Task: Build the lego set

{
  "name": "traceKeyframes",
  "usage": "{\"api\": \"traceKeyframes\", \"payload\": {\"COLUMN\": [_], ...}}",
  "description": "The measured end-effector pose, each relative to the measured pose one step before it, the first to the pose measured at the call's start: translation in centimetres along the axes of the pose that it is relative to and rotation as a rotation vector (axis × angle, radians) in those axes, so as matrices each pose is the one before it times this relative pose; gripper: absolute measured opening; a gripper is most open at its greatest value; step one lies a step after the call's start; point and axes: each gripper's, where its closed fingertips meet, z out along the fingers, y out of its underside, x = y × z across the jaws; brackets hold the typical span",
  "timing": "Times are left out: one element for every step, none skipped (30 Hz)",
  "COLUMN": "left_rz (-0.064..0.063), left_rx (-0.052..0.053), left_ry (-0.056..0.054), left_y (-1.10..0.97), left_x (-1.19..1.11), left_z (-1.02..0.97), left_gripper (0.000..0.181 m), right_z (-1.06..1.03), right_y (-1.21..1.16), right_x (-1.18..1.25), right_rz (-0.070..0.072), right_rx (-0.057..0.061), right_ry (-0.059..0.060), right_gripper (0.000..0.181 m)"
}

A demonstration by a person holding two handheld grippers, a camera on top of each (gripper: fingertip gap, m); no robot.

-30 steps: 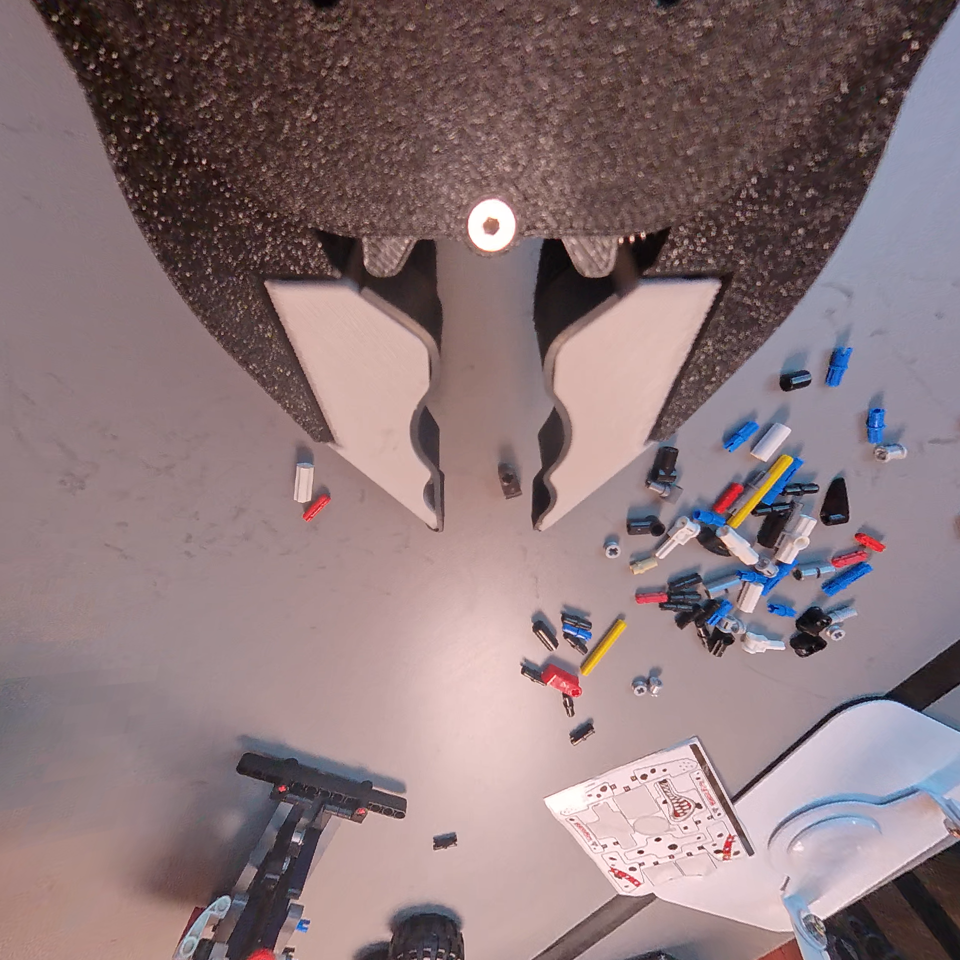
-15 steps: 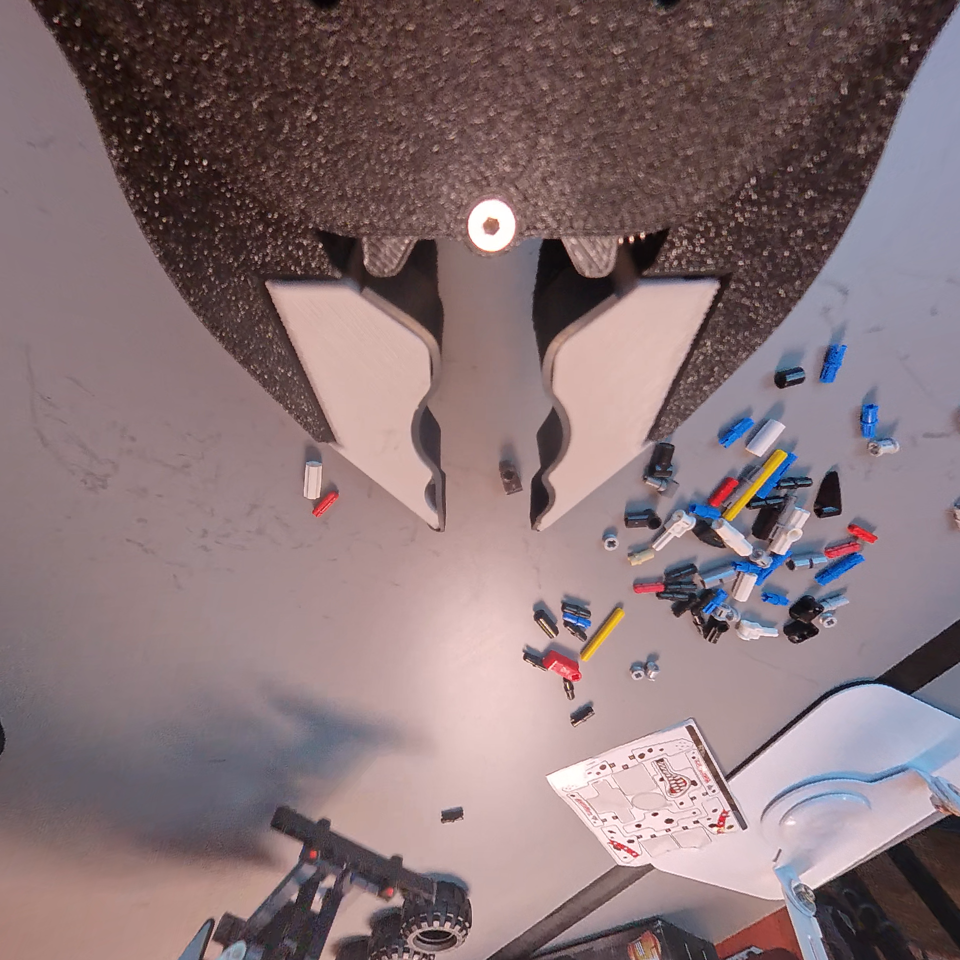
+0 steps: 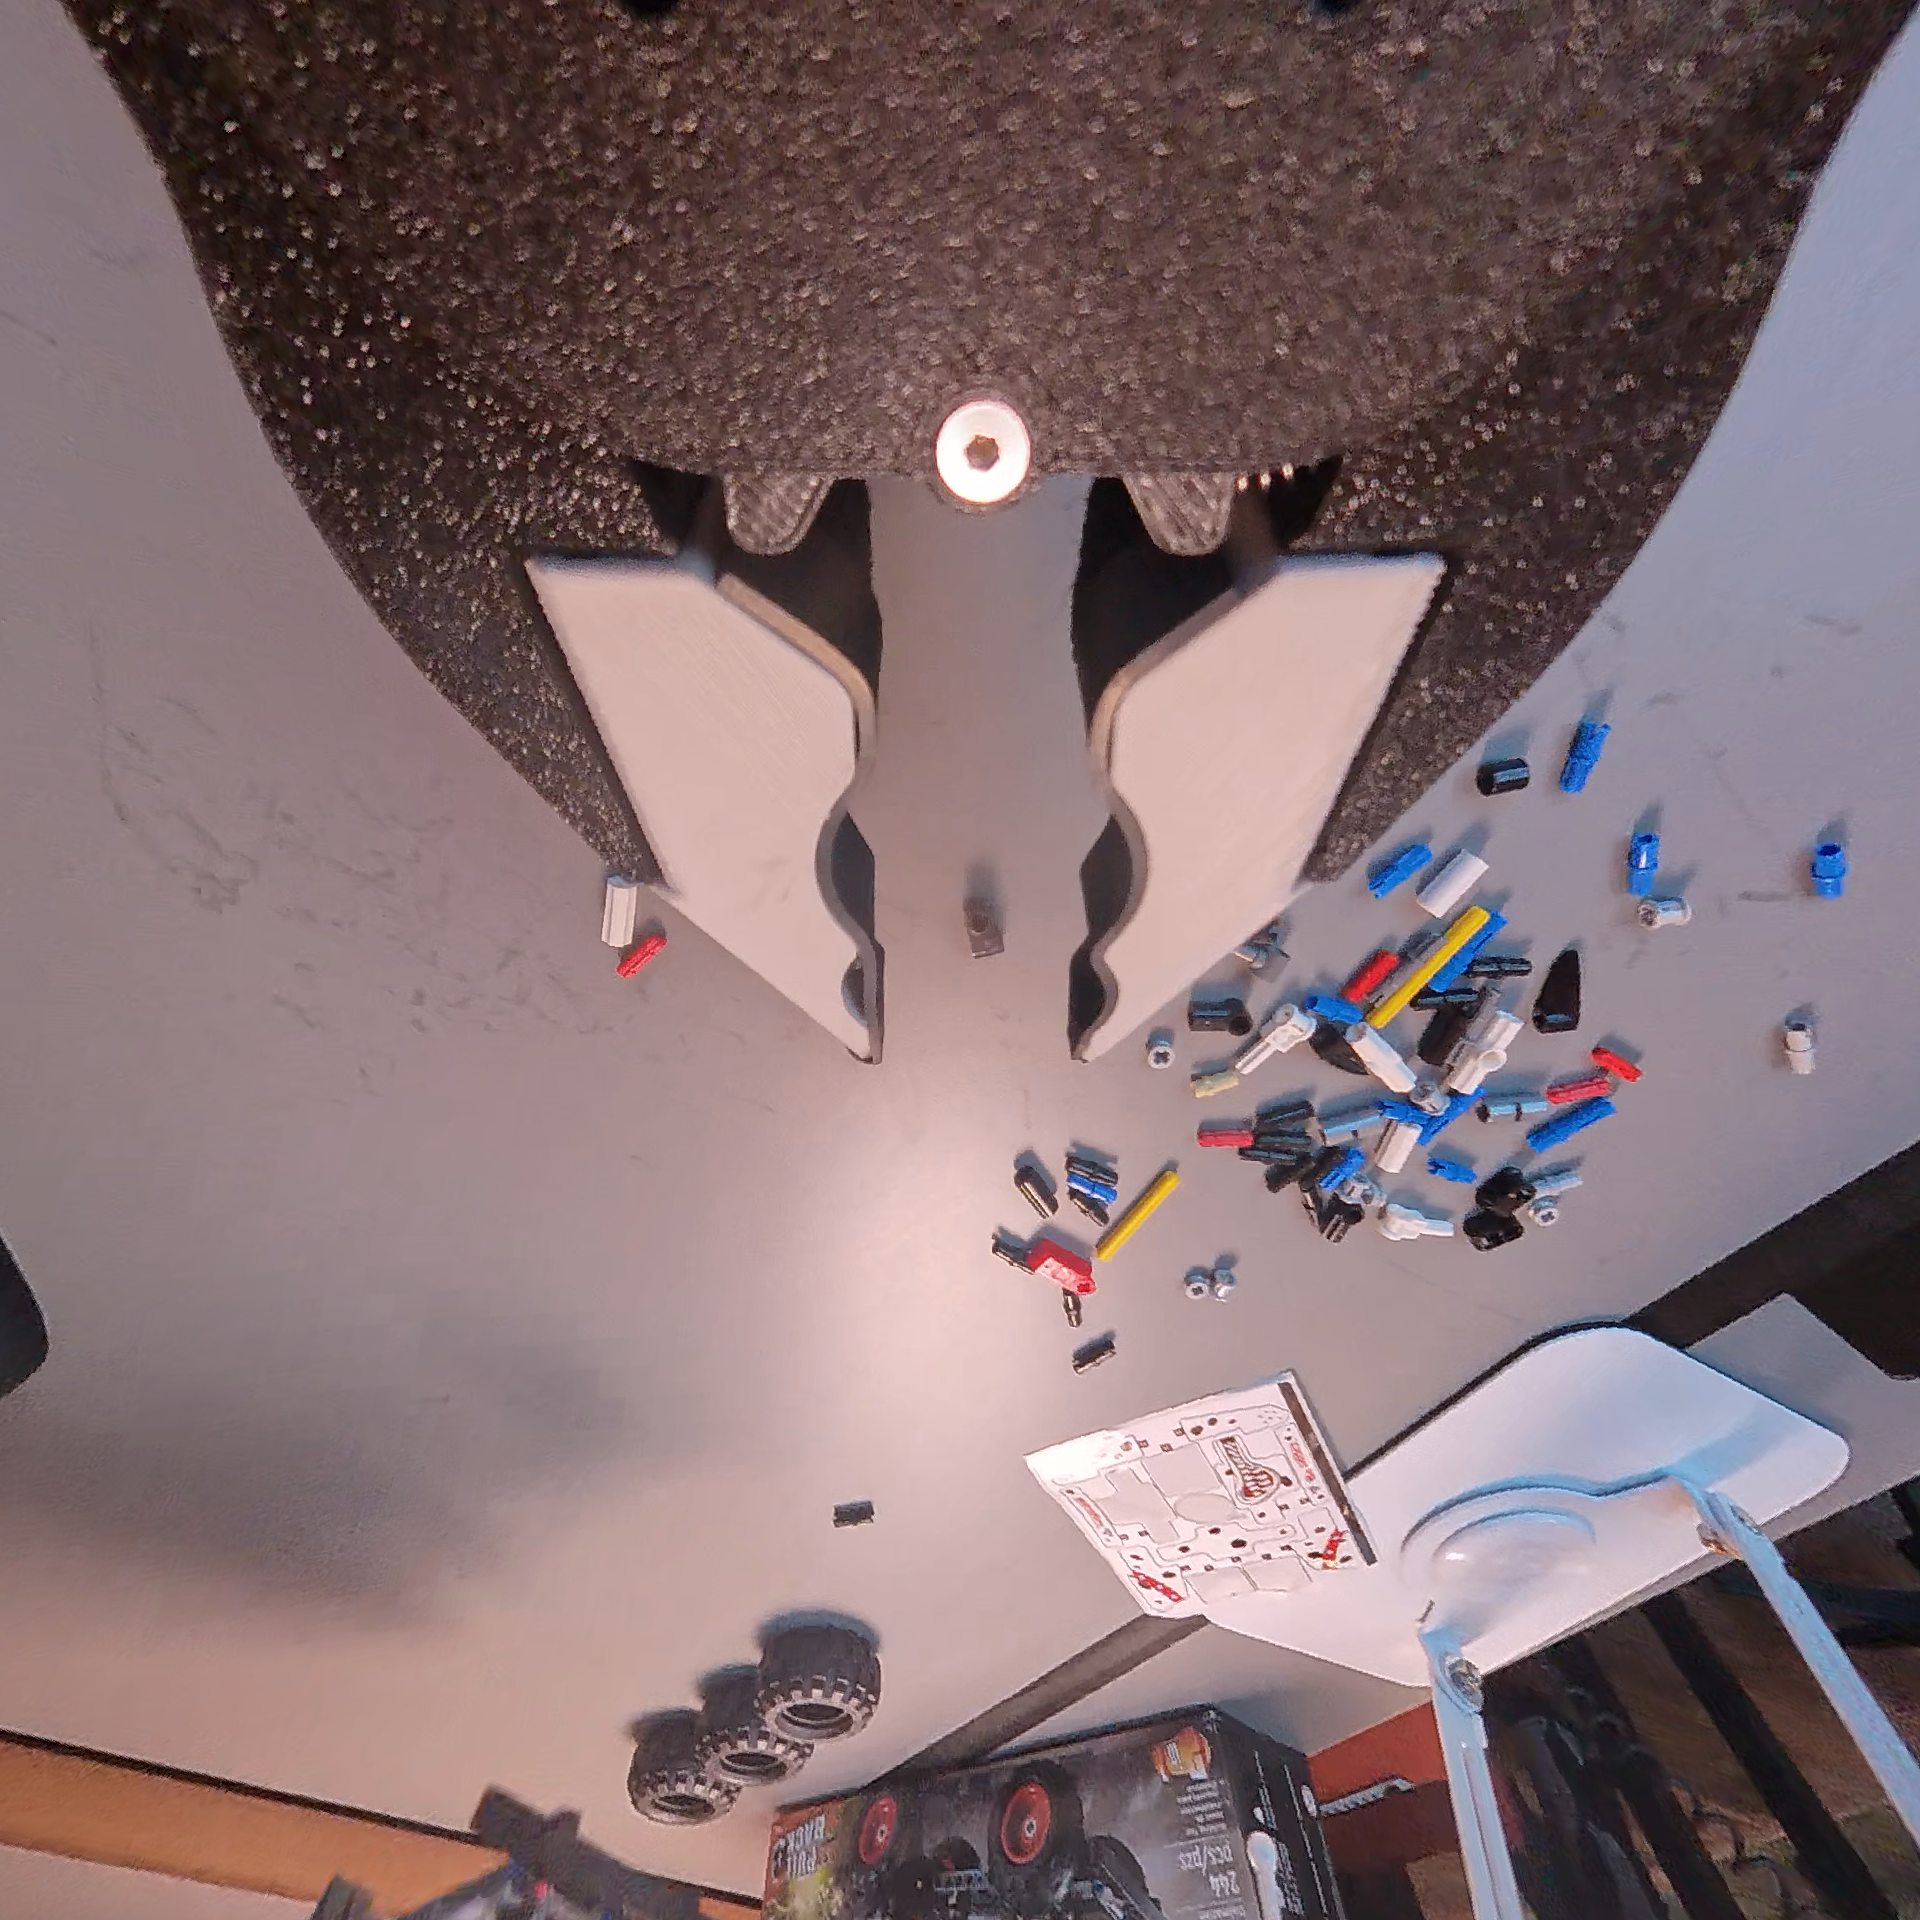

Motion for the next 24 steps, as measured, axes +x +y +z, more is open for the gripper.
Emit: {"api": "traceKeyframes", "payload": {"left_rz": [-0.0075, -0.0081, -0.0083, -0.0077, -0.007, -0.0078, -0.0086, -0.0102, -0.0109, -0.0105, -0.0088, -0.0073, -0.0056, -0.005, -0.0051, -0.0049, -0.004, -0.0035, -0.0046, -0.0042, -0.0033, -0.0018, 0.0008, 0.0066], "left_rx": [0.0099, 0.0086, 0.0072, 0.0064, 0.0046, 0.0016, 0.0019, 0.0028, 0.0046, 0.0063, 0.0067, 0.0056, 0.006, 0.0074, 0.0075, 0.0076, 0.0082, 0.0088, 0.0086, 0.0097, 0.0102, 0.0087, 0.0063, 0.0106], "left_ry": [-0.0096, -0.0081, -0.0079, -0.0084, -0.0078, -0.0086, -0.0092, -0.0082, -0.0054, -0.0049, -0.0063, -0.0076, -0.0067, -0.0062, -0.005, -0.0046, -0.0044, -0.0037, -0.0043, -0.0023, -0.0015, -0.0047, -0.0072, -0.0072], "left_y": [-0.107, -0.082, -0.056, -0.044, -0.039, 0.024, 0.015, 0.0, -0.046, -0.073, -0.072, -0.067, -0.074, -0.104, -0.117, -0.132, -0.12, -0.121, -0.106, -0.123, -0.125, -0.097, -0.045, -0.102], "left_x": [-0.242, -0.23, -0.23, -0.233, -0.213, -0.239, -0.243, -0.238, -0.204, -0.199, -0.212, -0.212, -0.192, -0.17, -0.133, -0.119, -0.125, -0.11, -0.132, -0.098, -0.083, -0.127, -0.162, -0.144], "left_z": [-0.11, -0.092, -0.074, -0.064, -0.061, -0.059, -0.07, -0.085, -0.102, -0.112, -0.125, -0.113, -0.109, -0.125, -0.127, -0.121, -0.117, -0.108, -0.092, -0.085, -0.069, -0.044, -0.023, -0.027], "left_gripper": [0.036, 0.037, 0.038, 0.039, 0.04, 0.041, 0.044, 0.046, 0.048, 0.049, 0.05, 0.05, 0.05, 0.049, 0.048, 0.047, 0.045, 0.043, 0.042, 0.039, 0.037, 0.035, 0.034, 0.034], "right_z": [1.114, 1.059, 0.987, 0.883, 0.789, 0.67, 0.599, 0.565, 0.557, 0.442, 0.119, -0.009, -0.025, -0.08, -0.245, -0.484, -0.725, -0.898, -1.013, -1.037, -0.985, -0.855, -0.619, -0.287], "right_y": [0.009, 0.042, 0.072, 0.048, 0.066, 0.082, 0.127, 0.183, 0.212, 0.136, 0.033, 0.015, -0.017, -0.023, -0.109, -0.38, -0.695, -0.985, -1.326, -1.685, -2.062, -2.383, -2.457, -2.323], "right_x": [-0.4, -0.381, -0.316, -0.262, -0.258, -0.236, -0.194, -0.193, -0.207, 0.059, 0.157, 0.042, 0.135, 0.215, 0.049, 0.086, 0.184, 0.282, 0.448, 0.486, 0.487, 0.66, 0.683, 0.486], "right_rz": [-0.0068, -0.0087, -0.0103, -0.0104, -0.0095, -0.0094, -0.0092, -0.0075, -0.0048, 0.0024, 0.0072, 0.0047, 0.0006, -0.0008, 0.0011, 0.0113, 0.0161, 0.0122, 0.0066, 0.0054, 0.0015, -0.0052, -0.0028, 0.0005], "right_rx": [-0.0051, -0.0087, -0.0113, -0.0105, -0.0102, -0.0107, -0.0118, -0.0132, -0.0147, -0.0094, -0.0011, -0.0008, 0.0003, 0.0005, 0.0056, 0.0196, 0.0346, 0.0455, 0.0554, 0.0668, 0.0786, 0.0896, 0.0886, 0.0789], "right_ry": [-0.0109, -0.0104, -0.0062, -0.004, -0.0047, -0.0035, -0.0022, -0.0024, -0.0038, 0.0096, 0.0082, 0.0027, 0.0128, 0.0191, 0.0069, 0.0055, 0.0087, 0.0156, 0.027, 0.0292, 0.0319, 0.0451, 0.0457, 0.0331], "right_gripper": [0.071, 0.071, 0.071, 0.071, 0.071, 0.071, 0.071, 0.071, 0.072, 0.076, 0.079, 0.08, 0.081, 0.083, 0.084, 0.087, 0.088, 0.089, 0.089, 0.088, 0.087, 0.086, 0.083, 0.082]}}
